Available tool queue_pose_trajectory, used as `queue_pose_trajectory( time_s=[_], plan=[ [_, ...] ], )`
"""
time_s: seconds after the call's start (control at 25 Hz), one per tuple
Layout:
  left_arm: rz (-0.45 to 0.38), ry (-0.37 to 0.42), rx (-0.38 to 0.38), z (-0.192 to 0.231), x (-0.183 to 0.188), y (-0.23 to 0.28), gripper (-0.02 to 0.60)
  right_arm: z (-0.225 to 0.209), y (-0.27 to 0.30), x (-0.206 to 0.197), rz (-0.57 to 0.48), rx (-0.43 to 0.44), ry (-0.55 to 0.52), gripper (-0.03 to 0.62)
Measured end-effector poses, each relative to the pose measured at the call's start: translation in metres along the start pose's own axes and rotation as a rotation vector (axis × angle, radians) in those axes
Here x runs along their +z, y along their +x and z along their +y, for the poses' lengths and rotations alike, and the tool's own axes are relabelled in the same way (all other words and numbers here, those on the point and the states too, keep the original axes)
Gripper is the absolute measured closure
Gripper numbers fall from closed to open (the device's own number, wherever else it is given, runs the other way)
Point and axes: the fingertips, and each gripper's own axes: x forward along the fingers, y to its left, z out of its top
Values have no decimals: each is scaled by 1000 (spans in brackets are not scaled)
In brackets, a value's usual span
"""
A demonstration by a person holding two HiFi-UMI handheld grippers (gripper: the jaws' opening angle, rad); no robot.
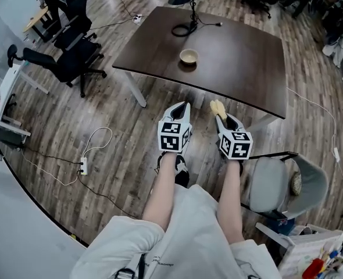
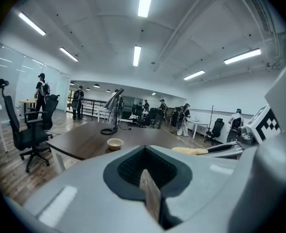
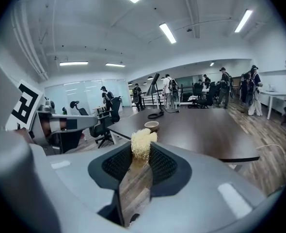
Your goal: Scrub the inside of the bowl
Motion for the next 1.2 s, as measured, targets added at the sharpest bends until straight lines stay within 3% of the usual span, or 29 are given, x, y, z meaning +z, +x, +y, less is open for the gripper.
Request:
queue_pose_trajectory(
  time_s=[0.2, 0.56, 0.72, 1.0, 1.2],
  plan=[
    [15, 9, -48, 6, 16, 42, 581, -22, 29, 20, 9, -19, 3, 462],
    [7, 2, -61, 54, 44, 97, 581, -41, 94, 63, 35, 4, -57, 462],
    [15, 3, -60, 79, 48, 109, 581, -44, 119, 71, 35, 10, -42, 462],
    [18, -5, -48, 110, 58, 118, 581, -29, 157, 82, 63, 45, -94, 462],
    [28, -9, -47, 123, 64, 137, 581, -43, 178, 96, 87, 61, -148, 462]
  ],
)
